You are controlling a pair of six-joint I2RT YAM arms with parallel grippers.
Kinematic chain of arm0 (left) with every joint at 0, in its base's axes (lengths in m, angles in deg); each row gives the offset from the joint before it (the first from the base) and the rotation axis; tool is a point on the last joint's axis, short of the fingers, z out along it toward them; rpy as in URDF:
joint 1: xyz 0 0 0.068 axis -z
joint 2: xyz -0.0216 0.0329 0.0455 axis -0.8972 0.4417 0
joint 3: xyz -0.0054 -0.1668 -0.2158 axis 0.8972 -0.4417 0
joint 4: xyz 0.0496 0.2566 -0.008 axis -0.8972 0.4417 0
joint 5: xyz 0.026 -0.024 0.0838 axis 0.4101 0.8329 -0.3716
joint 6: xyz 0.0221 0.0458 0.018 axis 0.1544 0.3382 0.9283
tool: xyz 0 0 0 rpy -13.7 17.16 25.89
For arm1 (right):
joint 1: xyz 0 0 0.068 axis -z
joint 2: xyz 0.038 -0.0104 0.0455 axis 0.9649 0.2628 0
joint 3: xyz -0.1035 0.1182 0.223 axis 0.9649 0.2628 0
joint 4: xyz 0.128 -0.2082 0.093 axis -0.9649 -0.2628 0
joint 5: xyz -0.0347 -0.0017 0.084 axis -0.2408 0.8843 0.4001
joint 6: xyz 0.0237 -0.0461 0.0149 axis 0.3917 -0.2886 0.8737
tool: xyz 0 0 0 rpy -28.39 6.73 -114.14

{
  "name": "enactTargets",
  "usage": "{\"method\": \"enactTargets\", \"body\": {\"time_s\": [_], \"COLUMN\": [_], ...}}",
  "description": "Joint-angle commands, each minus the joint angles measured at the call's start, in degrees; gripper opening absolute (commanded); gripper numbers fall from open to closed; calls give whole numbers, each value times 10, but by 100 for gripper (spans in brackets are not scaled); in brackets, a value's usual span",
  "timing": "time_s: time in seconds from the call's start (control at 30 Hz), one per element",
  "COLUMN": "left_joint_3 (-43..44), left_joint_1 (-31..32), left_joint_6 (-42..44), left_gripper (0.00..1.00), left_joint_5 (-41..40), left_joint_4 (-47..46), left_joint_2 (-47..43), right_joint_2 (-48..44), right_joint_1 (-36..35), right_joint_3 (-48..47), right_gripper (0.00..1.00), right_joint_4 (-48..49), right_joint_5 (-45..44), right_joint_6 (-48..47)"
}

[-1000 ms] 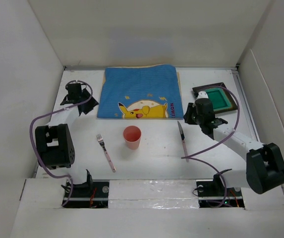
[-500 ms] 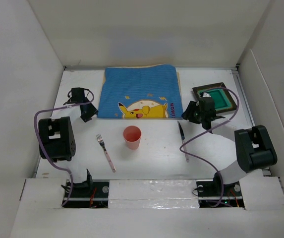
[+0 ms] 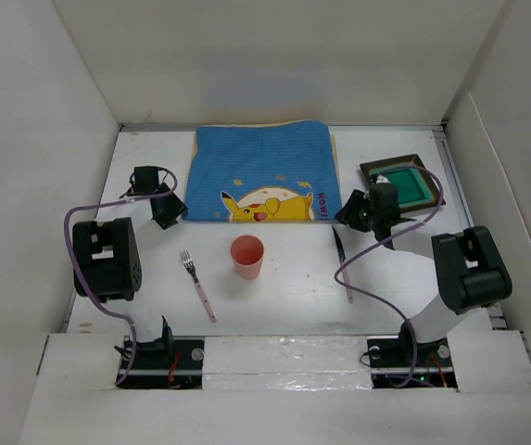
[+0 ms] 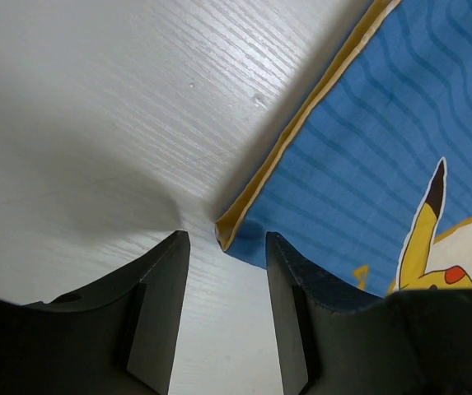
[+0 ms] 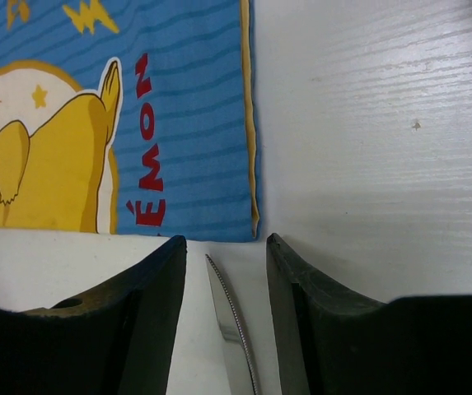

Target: Set the dinner table for one person

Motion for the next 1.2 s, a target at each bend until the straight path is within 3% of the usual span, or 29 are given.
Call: {"method": "enactTargets", "body": {"time_s": [0.0,0.13,0.3,0.53,0.63,1.17], "left_joint_3": [-7,-2,-5,-8,-12,-78], "left_joint_1": [-2,-2,-2,-2,-2,26], "left_joint_6": [-9,-10,-13,-11,-5,22], "left_gripper": [39,32,25,0,0,0], "left_joint_5": [20,15,17,36,33,51], "left_joint_4": [-15,-17,-24,-25,-13,21], "left_joint_2": [-4,18,16,16,4,-92], "right_joint_2": [7,4,8,7,-6,-106], "right_joint_1": [3,8,14,19,24,29], "right_joint_3": [-1,-2,-10,-5,5,80], "right_gripper": [47,31,25,5,0,1], "right_joint_4": [47,46,44,50,54,39], "right_joint_5": [10,6,9,12,13,0], "right_joint_6": [12,14,14,17,16,16]}}
